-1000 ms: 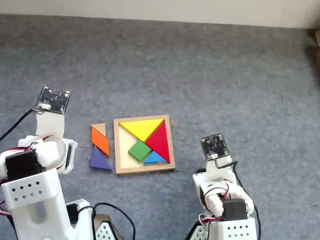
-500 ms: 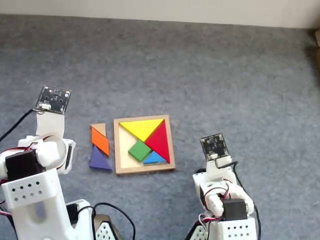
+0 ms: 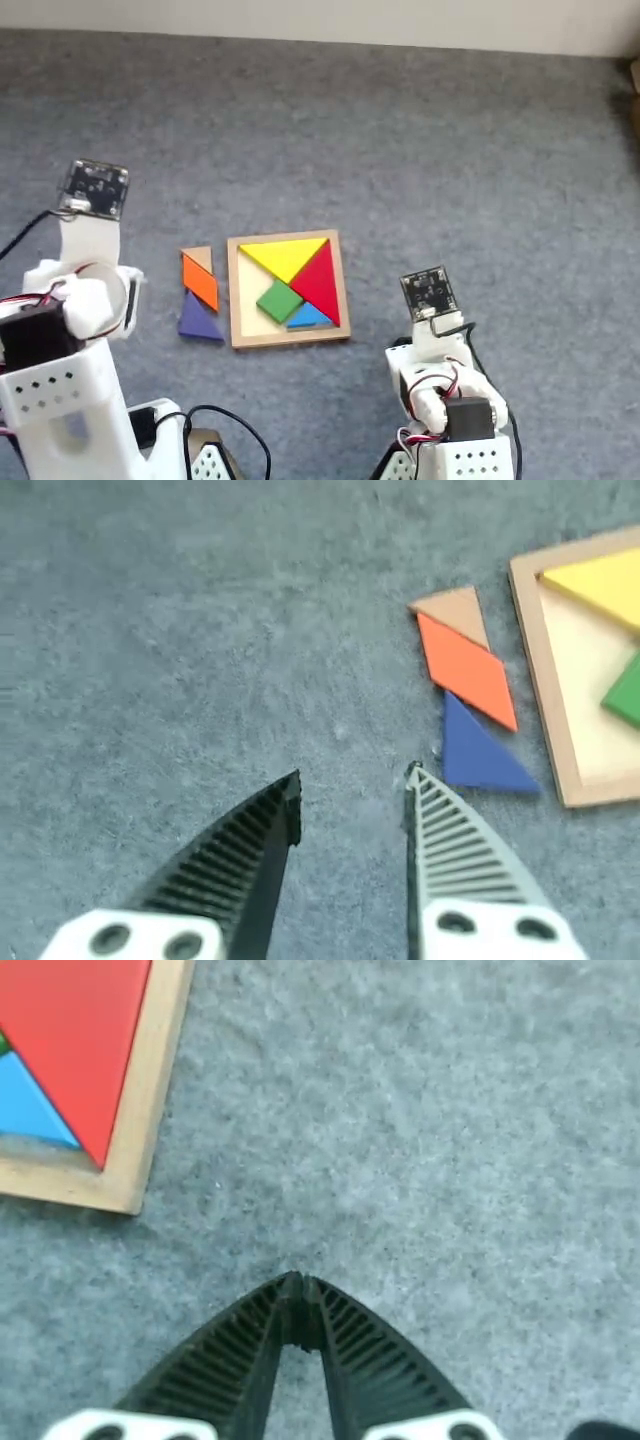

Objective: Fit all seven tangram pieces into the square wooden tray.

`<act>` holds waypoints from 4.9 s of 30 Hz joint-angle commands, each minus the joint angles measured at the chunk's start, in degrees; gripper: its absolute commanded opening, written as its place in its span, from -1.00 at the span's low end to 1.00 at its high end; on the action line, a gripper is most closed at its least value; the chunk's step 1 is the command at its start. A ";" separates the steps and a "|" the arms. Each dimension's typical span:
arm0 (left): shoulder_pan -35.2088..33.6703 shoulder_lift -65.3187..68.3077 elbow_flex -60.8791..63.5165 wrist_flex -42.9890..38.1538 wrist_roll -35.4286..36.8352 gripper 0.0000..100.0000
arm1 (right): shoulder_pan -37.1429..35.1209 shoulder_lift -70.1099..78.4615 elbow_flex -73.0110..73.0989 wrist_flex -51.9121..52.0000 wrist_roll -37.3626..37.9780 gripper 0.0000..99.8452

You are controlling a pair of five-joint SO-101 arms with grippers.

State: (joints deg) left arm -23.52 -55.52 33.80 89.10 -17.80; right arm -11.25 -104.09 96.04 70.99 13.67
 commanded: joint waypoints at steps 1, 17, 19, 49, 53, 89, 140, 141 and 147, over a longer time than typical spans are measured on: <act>-0.48 0.57 -6.90 1.58 1.41 -0.65 | 0.66 -0.22 7.34 0.31 0.00 -0.98; 2.24 33.27 -20.18 8.79 1.32 -0.59 | 0.66 -0.22 7.34 0.31 0.00 -0.98; 3.65 34.86 -19.12 8.97 1.49 -0.50 | 0.66 -0.22 7.34 0.31 0.00 -0.98; 14.02 35.91 7.96 -25.67 5.98 -0.42 | 0.66 -0.22 7.34 0.31 0.00 -0.98; 13.76 35.82 11.30 -30.42 5.89 -0.42 | 0.66 -0.22 7.34 0.31 0.00 -0.98; 16.04 68.09 -13.41 -24.53 7.30 -0.59 | 0.66 -0.22 7.34 0.31 0.00 -0.98; 15.08 58.42 -0.48 -26.29 9.93 -0.69 | 0.66 -0.22 7.34 0.31 0.00 -0.98; 15.16 58.33 -0.57 -26.20 9.93 -0.68 | 0.66 -0.22 7.34 0.31 0.00 -0.98; 14.99 58.51 -5.32 -24.00 10.46 -0.56 | 0.66 -0.22 7.34 0.31 0.00 -0.98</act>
State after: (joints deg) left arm -8.04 5.05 32.92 64.75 -8.31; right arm -11.25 -104.09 96.04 70.99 13.67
